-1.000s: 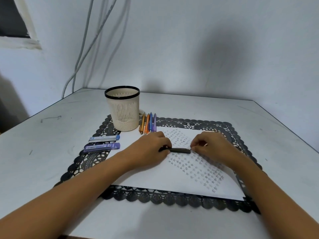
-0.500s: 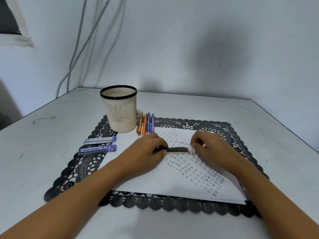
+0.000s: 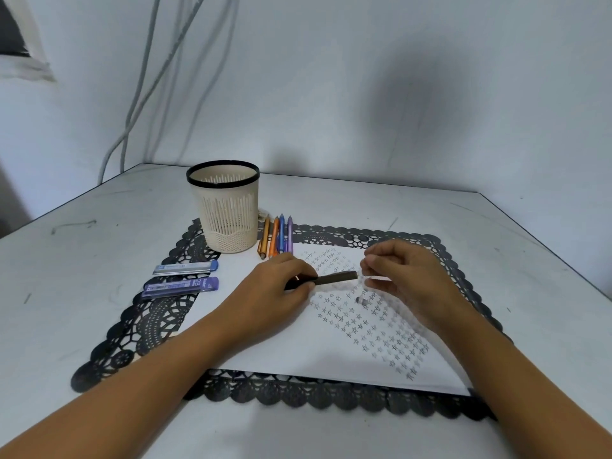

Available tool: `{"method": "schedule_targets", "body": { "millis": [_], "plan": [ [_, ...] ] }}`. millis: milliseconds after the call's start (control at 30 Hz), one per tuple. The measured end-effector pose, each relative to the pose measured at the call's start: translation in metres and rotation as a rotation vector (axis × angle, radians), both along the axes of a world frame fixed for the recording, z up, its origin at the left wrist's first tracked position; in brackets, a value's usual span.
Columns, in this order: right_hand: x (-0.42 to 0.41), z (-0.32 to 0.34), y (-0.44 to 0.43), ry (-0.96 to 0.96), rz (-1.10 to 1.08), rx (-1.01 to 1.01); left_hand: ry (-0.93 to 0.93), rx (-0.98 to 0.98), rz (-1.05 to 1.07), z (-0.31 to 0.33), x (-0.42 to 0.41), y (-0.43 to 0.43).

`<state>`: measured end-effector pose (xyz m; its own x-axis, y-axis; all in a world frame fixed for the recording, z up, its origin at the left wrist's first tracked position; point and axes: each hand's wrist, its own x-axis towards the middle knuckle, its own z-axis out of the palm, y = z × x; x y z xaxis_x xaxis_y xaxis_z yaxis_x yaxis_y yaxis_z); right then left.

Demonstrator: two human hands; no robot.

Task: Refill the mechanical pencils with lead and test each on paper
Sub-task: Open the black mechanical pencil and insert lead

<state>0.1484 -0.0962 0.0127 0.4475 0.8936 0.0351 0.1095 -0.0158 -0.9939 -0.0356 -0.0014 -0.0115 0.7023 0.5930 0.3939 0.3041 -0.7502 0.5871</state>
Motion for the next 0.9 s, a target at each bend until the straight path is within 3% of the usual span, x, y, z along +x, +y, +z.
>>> {"method": "schedule_targets", "body": {
  "millis": [200, 900],
  "plan": [
    [-0.009, 0.001, 0.0, 0.276, 0.028, 0.038, -0.062, -0.037, 0.047, -0.001, 0.001, 0.002],
    [-0.014, 0.002, 0.001, 0.433, 0.014, 0.102, -0.117, -0.034, 0.044, 0.0, 0.003, 0.0]
  ]
}}
